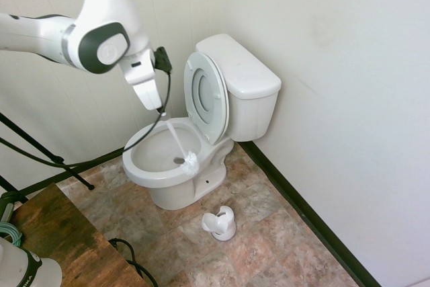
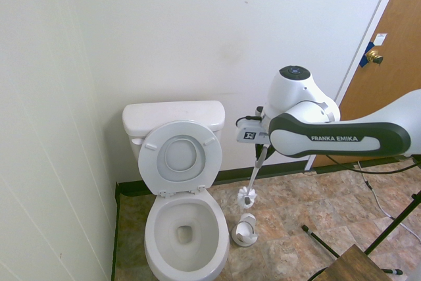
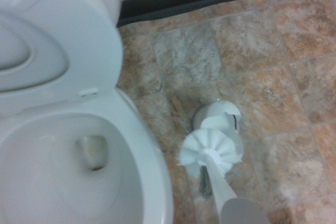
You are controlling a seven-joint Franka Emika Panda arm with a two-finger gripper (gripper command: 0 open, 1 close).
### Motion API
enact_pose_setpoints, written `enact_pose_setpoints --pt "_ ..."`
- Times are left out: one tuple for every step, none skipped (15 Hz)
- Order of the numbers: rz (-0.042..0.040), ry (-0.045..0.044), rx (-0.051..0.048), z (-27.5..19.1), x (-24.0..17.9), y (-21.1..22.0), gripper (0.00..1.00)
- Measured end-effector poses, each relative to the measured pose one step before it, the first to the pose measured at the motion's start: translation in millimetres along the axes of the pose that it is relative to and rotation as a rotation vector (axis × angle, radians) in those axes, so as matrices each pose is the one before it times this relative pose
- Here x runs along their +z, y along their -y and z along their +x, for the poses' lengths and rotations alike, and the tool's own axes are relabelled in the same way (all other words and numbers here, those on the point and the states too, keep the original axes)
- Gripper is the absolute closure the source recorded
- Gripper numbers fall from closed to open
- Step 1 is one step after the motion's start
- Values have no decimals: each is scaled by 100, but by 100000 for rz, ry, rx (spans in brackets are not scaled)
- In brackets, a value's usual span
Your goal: Clean the toilet
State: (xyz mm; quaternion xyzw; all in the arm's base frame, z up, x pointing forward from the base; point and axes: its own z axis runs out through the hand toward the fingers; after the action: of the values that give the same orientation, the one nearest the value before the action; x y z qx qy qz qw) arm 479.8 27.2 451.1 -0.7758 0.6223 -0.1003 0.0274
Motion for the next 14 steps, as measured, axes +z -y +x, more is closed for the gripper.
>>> enact_pose_setpoints --pt "552 751 -2042 -1801 -394 -50 100" --pt "293 476 -2111 -1626 -189 151 100" --pt "313 266 -2364 -1646 -100 238 100" --pt "339 110 -2083 -1686 -5 275 100" --pt "434 -10 -1833 -1671 6 337 100" --pt "460 -30 -1477 -1761 106 573 100" --pt "773 -8 -777 -1566 321 725 100" --pt "-17 156 491 -1087 1500 1976 100" --pt "245 -732 -464 -106 -56 145 100" --pt "155 -1340 -397 -403 43 196 100" --pt "-144 -1566 -354 -723 276 276 100" --pt "-203 -1173 -459 -1043 570 527 100" --pt "-187 -331 -519 -1194 1070 759 100" --pt "-525 264 -299 -990 1418 875 100"
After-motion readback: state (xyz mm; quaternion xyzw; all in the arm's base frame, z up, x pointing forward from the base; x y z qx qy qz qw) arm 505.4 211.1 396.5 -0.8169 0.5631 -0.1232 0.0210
